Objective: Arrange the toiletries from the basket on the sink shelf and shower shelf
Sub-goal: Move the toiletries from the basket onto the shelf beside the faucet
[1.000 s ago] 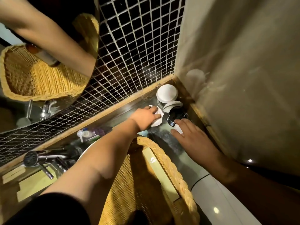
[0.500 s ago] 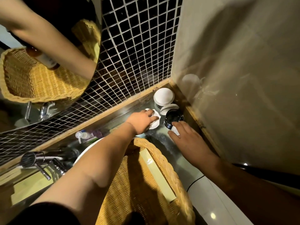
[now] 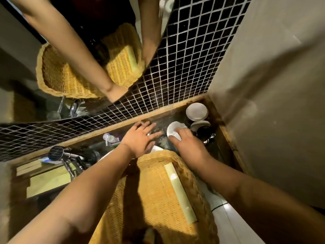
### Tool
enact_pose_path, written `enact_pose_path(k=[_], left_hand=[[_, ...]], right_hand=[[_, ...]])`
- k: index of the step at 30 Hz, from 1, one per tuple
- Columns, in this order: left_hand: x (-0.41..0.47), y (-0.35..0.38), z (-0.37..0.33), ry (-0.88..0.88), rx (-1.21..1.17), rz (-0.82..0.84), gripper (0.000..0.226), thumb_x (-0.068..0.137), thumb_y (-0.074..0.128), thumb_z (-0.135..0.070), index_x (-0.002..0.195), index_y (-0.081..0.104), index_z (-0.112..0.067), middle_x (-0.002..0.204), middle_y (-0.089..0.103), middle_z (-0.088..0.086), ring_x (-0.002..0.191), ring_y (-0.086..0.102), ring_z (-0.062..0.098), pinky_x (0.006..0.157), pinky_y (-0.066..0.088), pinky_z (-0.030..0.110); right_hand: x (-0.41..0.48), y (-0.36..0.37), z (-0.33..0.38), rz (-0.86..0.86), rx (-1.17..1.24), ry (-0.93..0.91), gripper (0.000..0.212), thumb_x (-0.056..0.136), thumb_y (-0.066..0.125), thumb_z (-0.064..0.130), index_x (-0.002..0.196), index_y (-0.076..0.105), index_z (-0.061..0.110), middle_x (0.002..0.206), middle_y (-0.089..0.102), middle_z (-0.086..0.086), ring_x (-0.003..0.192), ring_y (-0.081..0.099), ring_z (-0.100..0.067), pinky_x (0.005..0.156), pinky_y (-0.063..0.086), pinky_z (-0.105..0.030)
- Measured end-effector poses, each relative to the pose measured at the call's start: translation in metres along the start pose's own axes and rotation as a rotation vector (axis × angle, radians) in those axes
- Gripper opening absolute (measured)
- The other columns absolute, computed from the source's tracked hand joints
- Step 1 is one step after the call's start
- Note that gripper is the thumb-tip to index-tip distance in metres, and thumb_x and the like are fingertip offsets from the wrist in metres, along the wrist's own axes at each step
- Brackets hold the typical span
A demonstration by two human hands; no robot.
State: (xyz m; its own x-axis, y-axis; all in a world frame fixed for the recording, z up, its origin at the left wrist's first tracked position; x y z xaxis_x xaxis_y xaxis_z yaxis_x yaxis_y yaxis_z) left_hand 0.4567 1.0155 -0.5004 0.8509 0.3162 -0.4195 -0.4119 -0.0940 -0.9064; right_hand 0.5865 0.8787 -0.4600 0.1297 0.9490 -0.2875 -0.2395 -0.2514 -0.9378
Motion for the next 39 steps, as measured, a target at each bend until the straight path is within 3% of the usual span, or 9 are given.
enact_pose_path(k=[5, 11, 20, 26, 29, 32, 35, 39], left_hand=[[-0.009, 0.01, 0.013, 0.062, -0.042, -0.017, 0.056, 0.101, 0.016, -0.053, 0.156, 0.014, -0.043, 0.167, 0.005, 0.0, 0.154, 0.0, 0.025, 0.123, 0.002, 0.049], [-0.014, 0.019, 0.03, 0.049, -0.064, -0.003, 0.054, 0.102, 0.02, -0.049, 0.155, 0.026, -0.039, 0.167, 0.006, 0.0, 0.154, -0.001, 0.023, 0.123, 0.003, 0.044], [-0.006, 0.024, 0.022, 0.017, -0.075, 0.046, 0.054, 0.103, 0.023, -0.046, 0.157, 0.018, -0.04, 0.167, 0.01, -0.002, 0.153, 0.009, 0.026, 0.12, 0.014, 0.045], [-0.006, 0.027, 0.021, 0.018, -0.08, 0.067, 0.054, 0.103, 0.02, -0.047, 0.156, 0.021, -0.042, 0.167, 0.012, -0.001, 0.152, 0.011, 0.027, 0.119, 0.017, 0.044], [-0.005, 0.028, 0.018, 0.03, -0.057, 0.092, 0.054, 0.102, 0.021, -0.048, 0.156, 0.022, -0.041, 0.167, 0.013, 0.0, 0.152, 0.014, 0.028, 0.119, 0.017, 0.044], [-0.005, 0.027, 0.018, 0.009, -0.06, 0.104, 0.054, 0.103, 0.022, -0.047, 0.156, 0.021, -0.041, 0.167, 0.013, -0.001, 0.152, 0.014, 0.029, 0.119, 0.018, 0.044], [-0.005, 0.027, 0.019, -0.029, -0.067, 0.12, 0.054, 0.103, 0.02, -0.047, 0.156, 0.019, -0.042, 0.167, 0.013, -0.001, 0.152, 0.013, 0.028, 0.118, 0.019, 0.044], [-0.01, 0.026, 0.024, -0.161, -0.164, 0.155, 0.055, 0.102, 0.016, -0.052, 0.156, 0.02, -0.042, 0.165, 0.022, 0.0, 0.149, 0.022, 0.029, 0.116, 0.024, 0.043]], right_hand=[[0.035, 0.011, -0.011, 0.096, -0.03, 0.025, 0.058, 0.09, 0.062, 0.017, 0.143, 0.041, 0.024, 0.15, 0.028, -0.011, 0.137, 0.024, -0.032, 0.094, 0.046, -0.041], [0.06, 0.024, -0.012, 0.102, -0.111, 0.008, 0.05, 0.093, 0.055, 0.013, 0.141, 0.045, 0.021, 0.147, 0.034, -0.014, 0.13, 0.035, -0.033, 0.097, 0.044, -0.04], [0.062, 0.044, -0.018, 0.15, -0.083, 0.024, 0.05, 0.095, 0.045, 0.01, 0.144, 0.04, 0.019, 0.151, 0.028, -0.017, 0.135, 0.028, -0.036, 0.103, 0.039, -0.044], [0.066, 0.051, -0.024, 0.122, -0.083, -0.012, 0.057, 0.094, 0.052, 0.016, 0.148, 0.033, 0.021, 0.154, 0.03, -0.017, 0.134, 0.034, -0.036, 0.107, 0.035, -0.043], [0.057, 0.06, -0.027, 0.081, -0.046, -0.028, 0.08, 0.087, 0.055, 0.014, 0.156, 0.016, 0.018, 0.158, 0.024, -0.018, 0.142, 0.026, -0.036, 0.117, 0.025, -0.044], [0.048, 0.074, -0.03, 0.09, -0.019, 0.013, 0.08, 0.096, 0.045, 0.023, 0.157, -0.005, 0.014, 0.165, 0.004, -0.014, 0.151, 0.005, -0.03, 0.122, 0.009, -0.043], [0.045, 0.082, -0.03, 0.129, 0.021, 0.05, 0.076, 0.1, 0.04, 0.026, 0.157, -0.009, 0.014, 0.165, -0.011, -0.012, 0.151, -0.008, -0.027, 0.12, 0.001, -0.04], [0.049, 0.075, -0.029, 0.172, 0.008, 0.047, 0.081, 0.098, 0.044, 0.026, 0.157, -0.01, 0.011, 0.165, -0.01, -0.013, 0.151, -0.008, -0.027, 0.121, 0.002, -0.04]])
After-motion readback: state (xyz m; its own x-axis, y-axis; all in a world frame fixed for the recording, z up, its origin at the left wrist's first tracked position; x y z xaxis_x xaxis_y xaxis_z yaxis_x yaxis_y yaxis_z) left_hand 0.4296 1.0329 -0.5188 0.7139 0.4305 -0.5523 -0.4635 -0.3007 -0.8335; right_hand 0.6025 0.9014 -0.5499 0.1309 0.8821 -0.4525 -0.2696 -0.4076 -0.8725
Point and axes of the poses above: each hand's wrist, its own x-axis towards the middle knuckle, its own y-axis out of the palm, z = x × y, the point moved 5 cm from there along x, towards the middle knuckle
